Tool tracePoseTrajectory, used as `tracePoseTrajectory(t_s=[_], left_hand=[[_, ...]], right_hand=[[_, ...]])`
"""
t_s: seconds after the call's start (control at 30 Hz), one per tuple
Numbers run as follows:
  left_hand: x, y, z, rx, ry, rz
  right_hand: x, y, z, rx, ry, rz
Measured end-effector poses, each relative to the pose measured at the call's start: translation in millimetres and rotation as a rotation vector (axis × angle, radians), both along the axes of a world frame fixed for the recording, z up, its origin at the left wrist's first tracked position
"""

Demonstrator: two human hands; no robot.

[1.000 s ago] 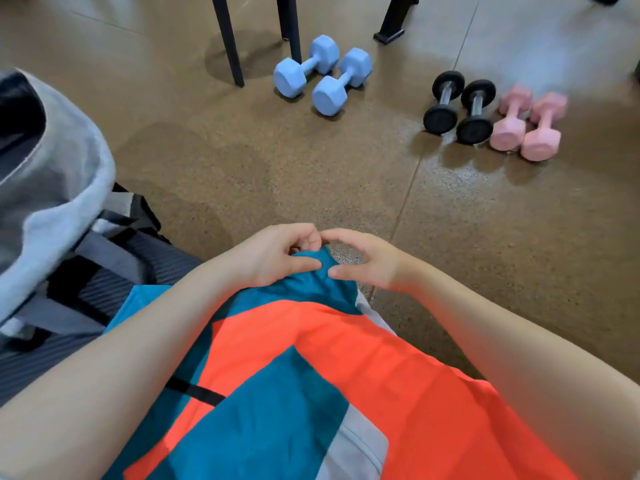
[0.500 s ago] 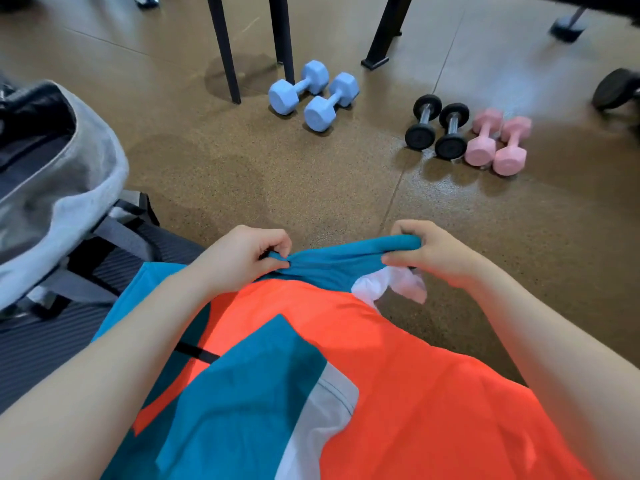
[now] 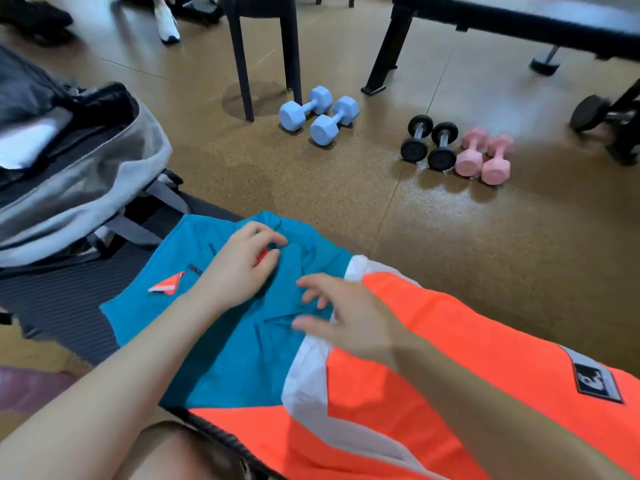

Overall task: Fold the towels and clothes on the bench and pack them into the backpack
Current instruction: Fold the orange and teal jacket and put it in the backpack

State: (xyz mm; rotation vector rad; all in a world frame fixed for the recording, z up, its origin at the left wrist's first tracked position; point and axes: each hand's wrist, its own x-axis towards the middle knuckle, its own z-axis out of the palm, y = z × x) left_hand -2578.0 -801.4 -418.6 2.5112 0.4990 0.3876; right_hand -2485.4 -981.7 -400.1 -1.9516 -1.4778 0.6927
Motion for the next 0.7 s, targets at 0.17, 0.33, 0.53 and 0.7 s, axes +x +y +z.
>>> tracePoseTrajectory(t_s=[0.17, 0.33, 0.53, 0.7], left_hand=[[-0.2, -41.1, 3.0, 0.115, 0.115, -0.192], [11.1, -46.1, 0.9, -0.021, 0.207, -0.018], [16.7, -30.1, 22.8, -0.479, -0.137, 0.340], [-8.6, -12.6, 21.7, -0.506, 0.179, 0.371]], right_hand=[[68.8, -32.3, -20.5, 0.186, -0.102, -0.324], [113.0, -32.8, -37.7, -0.162, 0.208, -0.212], [117.5, -10.4, -36.2, -0.012, 0.095, -0.229], [104.5, -12.8, -31.0, 0.123, -0.325, -0.088]])
